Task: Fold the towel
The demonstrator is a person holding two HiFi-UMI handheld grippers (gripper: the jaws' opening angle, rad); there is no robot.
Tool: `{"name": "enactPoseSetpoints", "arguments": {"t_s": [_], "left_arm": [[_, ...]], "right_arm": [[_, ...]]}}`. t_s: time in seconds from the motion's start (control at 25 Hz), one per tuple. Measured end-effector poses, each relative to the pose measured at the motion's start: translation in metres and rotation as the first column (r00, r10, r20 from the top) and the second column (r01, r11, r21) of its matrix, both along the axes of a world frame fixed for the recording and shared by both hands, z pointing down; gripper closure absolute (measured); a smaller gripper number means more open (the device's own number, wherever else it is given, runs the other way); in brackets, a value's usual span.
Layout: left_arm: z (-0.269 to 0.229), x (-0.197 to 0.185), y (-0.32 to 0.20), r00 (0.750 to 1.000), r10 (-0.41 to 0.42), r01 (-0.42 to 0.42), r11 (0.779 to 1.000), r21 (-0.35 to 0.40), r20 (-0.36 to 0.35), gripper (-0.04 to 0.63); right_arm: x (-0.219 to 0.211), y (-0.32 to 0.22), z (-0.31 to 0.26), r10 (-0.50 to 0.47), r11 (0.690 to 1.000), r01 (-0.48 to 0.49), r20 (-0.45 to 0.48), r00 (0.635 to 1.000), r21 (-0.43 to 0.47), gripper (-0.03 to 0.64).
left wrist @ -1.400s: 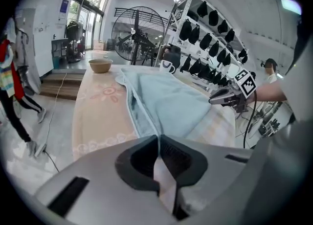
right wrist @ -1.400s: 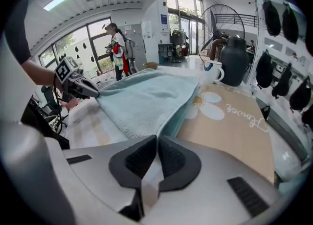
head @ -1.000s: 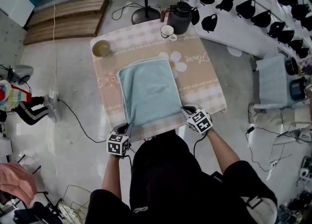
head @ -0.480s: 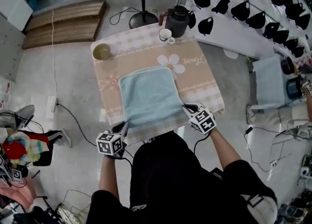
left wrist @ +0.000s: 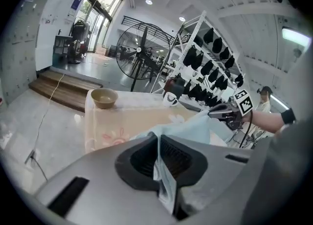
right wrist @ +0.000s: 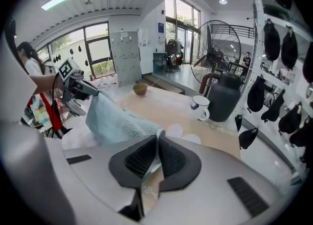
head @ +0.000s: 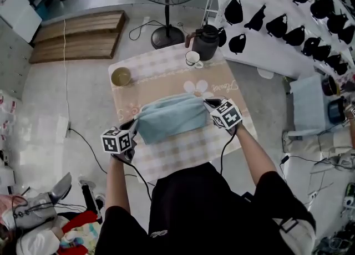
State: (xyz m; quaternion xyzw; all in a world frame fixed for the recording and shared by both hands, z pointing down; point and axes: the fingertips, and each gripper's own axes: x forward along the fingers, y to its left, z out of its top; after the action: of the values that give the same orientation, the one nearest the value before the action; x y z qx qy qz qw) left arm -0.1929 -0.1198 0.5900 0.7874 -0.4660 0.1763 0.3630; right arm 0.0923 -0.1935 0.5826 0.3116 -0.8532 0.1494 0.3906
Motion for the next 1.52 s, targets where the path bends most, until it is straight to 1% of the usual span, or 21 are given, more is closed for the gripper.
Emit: {"name": "enactPoseSetpoints", "arguments": {"t_s": [0.16,0.36,0.4,0.44,0.48,0.52,0.56,0.6,0.72,0.92,1.12,1.28,1.4,1.52], "left_arm": [[0.003,-0.007,-0.042,1.000,-0.013,0.013,1.000,-0.010,0.010,0.574],[0.019,-0.011,-0.068,0.999,-0.028,0.030,0.999,-0.035,0.035,0.574],[0.022,-0.013,-0.071,0.998,-0.044,0.046,0.998,-0.040,0.037,0.571],[0.024,-0.014,-0.072,0.997,-0.064,0.066,0.997,-0.041,0.035,0.536],[0.025,-0.016,-0.071,0.996,-0.084,0.085,0.996,-0.039,0.026,0.480],[0.025,-0.018,-0.069,0.995,-0.101,0.102,0.994,-0.036,0.014,0.442],[0.026,-0.018,-0.064,0.994,-0.113,0.113,0.993,-0.032,0.001,0.419],[0.027,-0.018,-0.057,0.993,-0.118,0.118,0.993,-0.029,-0.011,0.410],[0.031,-0.016,-0.031,0.993,-0.114,0.113,0.993,-0.030,-0.024,0.402],[0.032,-0.017,0.020,0.990,-0.137,0.136,0.990,-0.040,-0.039,0.400],[0.031,-0.020,0.076,0.983,-0.172,0.171,0.985,-0.029,-0.057,0.400],[0.034,-0.015,0.116,0.979,-0.190,0.188,0.982,-0.035,-0.077,0.400],[0.039,-0.008,0.138,0.975,-0.205,0.202,0.979,-0.039,-0.088,0.400],[0.038,0.002,0.149,0.965,-0.233,0.230,0.972,-0.044,-0.116,0.400]], "right_arm": [[-0.004,-0.031,0.007,0.009,1.000,-0.010,-0.013,1.000,-0.020,0.599],[-0.005,-0.056,0.018,0.057,0.998,-0.056,0.008,0.998,-0.034,0.597],[-0.005,-0.060,0.020,0.069,0.997,-0.068,0.012,0.998,-0.026,0.582],[-0.005,-0.063,0.021,0.080,0.997,-0.080,0.017,0.997,-0.013,0.519],[-0.004,-0.065,0.022,0.092,0.996,-0.092,0.026,0.995,0.000,0.466],[-0.003,-0.065,0.021,0.103,0.995,-0.103,0.040,0.994,0.009,0.440],[-0.004,-0.063,0.021,0.111,0.994,-0.112,0.057,0.992,0.012,0.431],[-0.005,-0.059,0.020,0.117,0.993,-0.118,0.076,0.990,0.009,0.428],[-0.015,-0.039,0.021,0.107,0.994,-0.107,0.107,0.988,-0.004,0.428],[-0.038,0.010,0.022,0.057,0.998,-0.055,0.113,0.992,-0.018,0.428],[-0.064,0.059,0.020,-0.004,1.000,0.004,0.118,0.993,-0.004,0.428],[-0.078,0.095,0.022,-0.045,0.999,0.047,0.116,0.992,-0.008,0.428],[-0.085,0.115,0.025,-0.085,0.996,0.086,0.099,0.991,-0.014,0.428],[-0.088,0.122,0.020,-0.129,0.992,0.130,0.083,0.988,-0.006,0.428]]}}
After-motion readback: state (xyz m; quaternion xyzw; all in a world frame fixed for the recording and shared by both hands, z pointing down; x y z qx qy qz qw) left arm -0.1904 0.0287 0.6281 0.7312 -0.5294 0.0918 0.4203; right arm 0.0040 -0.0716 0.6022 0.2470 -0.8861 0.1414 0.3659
